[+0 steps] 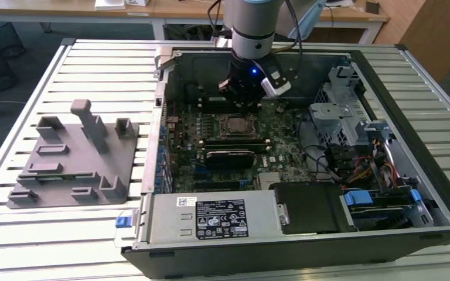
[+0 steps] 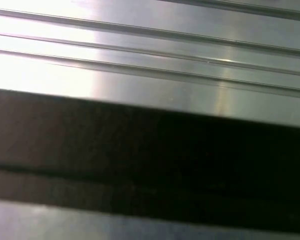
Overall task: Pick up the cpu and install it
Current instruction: 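Install the first cpu locking lever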
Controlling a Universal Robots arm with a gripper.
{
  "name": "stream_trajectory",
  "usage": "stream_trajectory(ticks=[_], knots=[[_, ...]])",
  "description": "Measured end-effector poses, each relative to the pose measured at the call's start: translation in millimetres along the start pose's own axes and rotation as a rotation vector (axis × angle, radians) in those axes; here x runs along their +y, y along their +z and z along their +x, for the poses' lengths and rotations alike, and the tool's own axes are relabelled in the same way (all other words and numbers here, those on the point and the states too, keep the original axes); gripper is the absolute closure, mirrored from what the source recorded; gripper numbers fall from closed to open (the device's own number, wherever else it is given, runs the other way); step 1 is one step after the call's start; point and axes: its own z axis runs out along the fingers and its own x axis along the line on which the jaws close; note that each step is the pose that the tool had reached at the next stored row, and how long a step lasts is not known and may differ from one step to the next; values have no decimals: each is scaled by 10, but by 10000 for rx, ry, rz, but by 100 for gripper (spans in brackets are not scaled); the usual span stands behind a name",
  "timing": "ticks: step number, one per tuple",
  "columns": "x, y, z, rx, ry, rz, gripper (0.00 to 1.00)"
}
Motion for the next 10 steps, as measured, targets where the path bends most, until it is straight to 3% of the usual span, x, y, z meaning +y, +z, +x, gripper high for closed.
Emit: stream_trajectory(ticks=[10], knots=[[-11,37,2,38,-7,306,89]])
